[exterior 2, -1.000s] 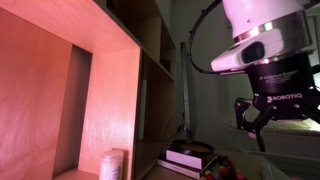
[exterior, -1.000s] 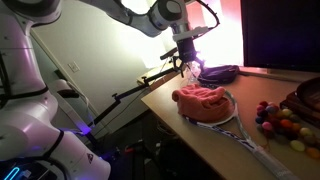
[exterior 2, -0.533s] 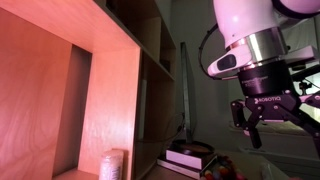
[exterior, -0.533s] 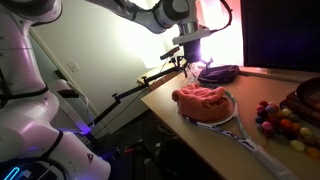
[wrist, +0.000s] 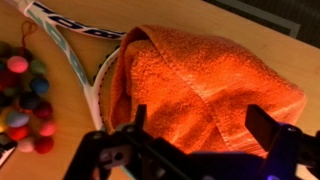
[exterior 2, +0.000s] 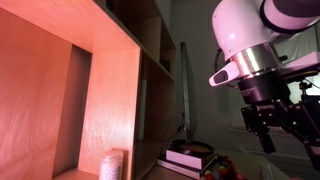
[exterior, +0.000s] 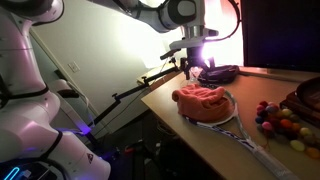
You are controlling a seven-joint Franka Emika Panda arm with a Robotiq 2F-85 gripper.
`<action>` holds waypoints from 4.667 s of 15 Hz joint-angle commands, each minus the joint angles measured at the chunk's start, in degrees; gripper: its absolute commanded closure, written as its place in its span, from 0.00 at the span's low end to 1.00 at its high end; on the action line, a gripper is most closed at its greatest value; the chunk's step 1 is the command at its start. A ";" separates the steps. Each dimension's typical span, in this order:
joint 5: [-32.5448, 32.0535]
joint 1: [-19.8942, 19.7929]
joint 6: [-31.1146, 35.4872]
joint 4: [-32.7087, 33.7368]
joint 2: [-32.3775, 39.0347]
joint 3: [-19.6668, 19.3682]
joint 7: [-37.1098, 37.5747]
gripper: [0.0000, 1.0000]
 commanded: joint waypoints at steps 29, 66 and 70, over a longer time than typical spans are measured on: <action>-5.20 3.90 8.33 -13.06 -3.56 0.42 8.67 0.00; -15.38 5.40 4.96 -6.71 -10.98 0.19 7.77 0.95; -16.75 7.14 2.32 -3.30 -12.37 1.38 8.41 0.95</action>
